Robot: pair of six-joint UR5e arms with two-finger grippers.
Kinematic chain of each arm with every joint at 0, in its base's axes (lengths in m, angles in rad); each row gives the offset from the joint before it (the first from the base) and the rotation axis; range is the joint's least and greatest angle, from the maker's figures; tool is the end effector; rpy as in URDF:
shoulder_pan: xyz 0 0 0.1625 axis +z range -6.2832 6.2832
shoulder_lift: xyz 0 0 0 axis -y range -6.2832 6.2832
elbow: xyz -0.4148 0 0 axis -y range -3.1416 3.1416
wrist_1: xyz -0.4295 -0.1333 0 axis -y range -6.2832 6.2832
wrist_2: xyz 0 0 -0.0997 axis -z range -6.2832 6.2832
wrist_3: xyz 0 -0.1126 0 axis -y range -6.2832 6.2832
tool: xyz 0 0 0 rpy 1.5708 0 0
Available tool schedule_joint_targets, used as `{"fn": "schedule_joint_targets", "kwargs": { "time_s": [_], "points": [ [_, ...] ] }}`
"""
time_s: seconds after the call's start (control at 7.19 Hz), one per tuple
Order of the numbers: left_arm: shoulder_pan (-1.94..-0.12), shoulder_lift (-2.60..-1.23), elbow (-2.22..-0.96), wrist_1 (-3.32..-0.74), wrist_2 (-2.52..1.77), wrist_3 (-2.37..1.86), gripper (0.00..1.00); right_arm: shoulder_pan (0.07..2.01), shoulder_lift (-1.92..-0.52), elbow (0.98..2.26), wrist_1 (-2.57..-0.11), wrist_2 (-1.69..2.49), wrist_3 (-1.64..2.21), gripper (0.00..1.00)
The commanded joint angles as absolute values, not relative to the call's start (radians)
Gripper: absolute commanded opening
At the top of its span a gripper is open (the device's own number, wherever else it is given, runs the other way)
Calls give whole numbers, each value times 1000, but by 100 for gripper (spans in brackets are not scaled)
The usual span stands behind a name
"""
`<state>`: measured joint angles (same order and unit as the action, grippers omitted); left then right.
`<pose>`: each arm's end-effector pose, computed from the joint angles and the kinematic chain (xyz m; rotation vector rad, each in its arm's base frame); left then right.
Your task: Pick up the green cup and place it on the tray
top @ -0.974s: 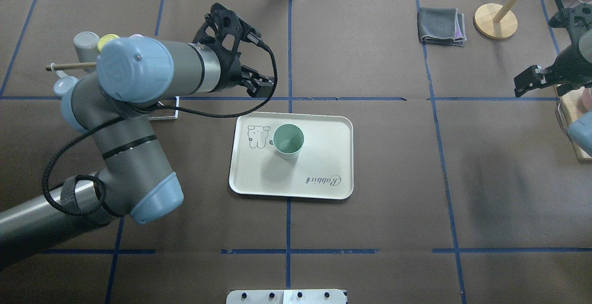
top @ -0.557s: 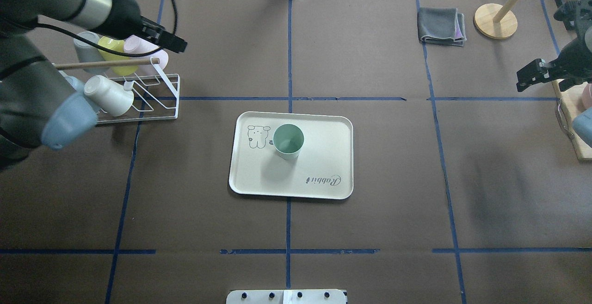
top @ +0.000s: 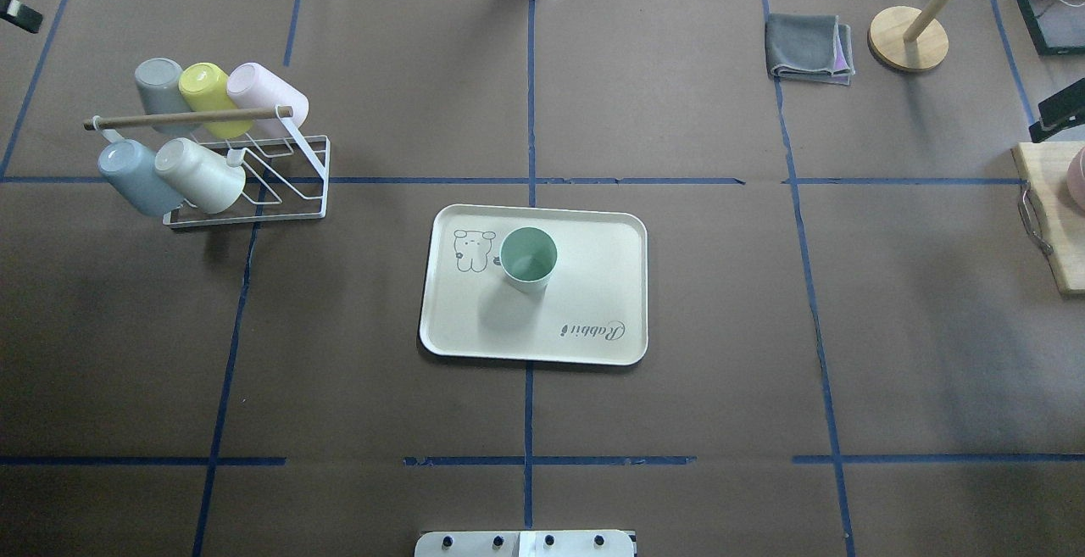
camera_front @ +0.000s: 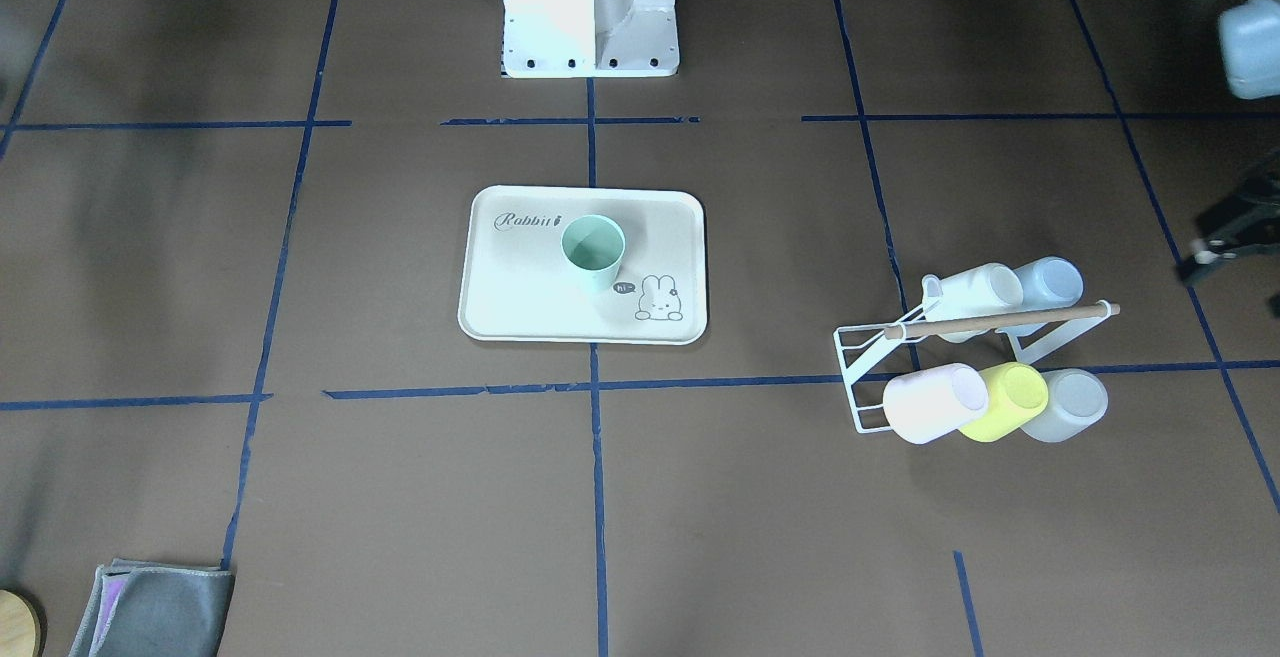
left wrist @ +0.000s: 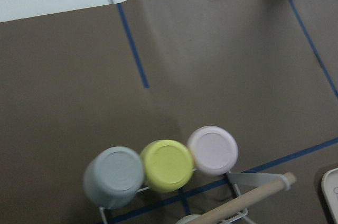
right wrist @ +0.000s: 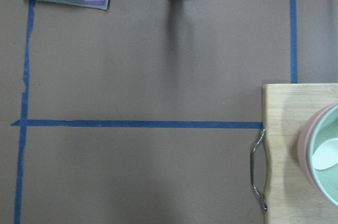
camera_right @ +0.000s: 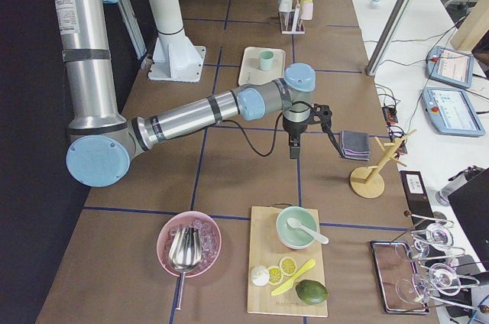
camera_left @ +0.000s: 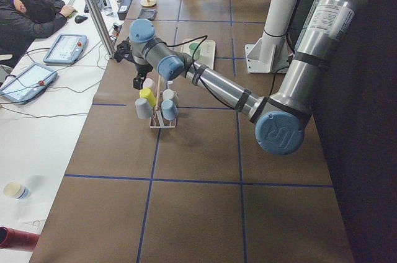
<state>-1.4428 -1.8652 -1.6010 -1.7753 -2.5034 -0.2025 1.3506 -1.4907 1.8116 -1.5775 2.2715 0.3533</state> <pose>0.0401 -0.6475 0.4301 0.3330 0.9770 0.1788 -0.0636 -0.5619 0.4915 0.0923 -0.7513 0.0166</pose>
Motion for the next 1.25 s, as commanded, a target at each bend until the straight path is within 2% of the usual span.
{"fn": "schedule_joint_targets", "kwargs": {
  "time_s": [0.0,0.28,0.7,1.11],
  "points": [
    [-1531,-1844,-1455,-1647,-2438,92,100,1417,-1535,1790,-1578,2276,211,100],
    [-1534,-1748,-1413,-1600,-2368,185,100,1491,-1574,1767,-1582,2318,111,100],
    [-1548,-1593,-1533,-1595,-2378,193,100,1516,-1572,1717,-1566,2304,31,100],
    [-1598,-1589,-1534,-1524,-2378,195,100,1517,-1585,1668,-1577,2324,35,100]
  ]
}}
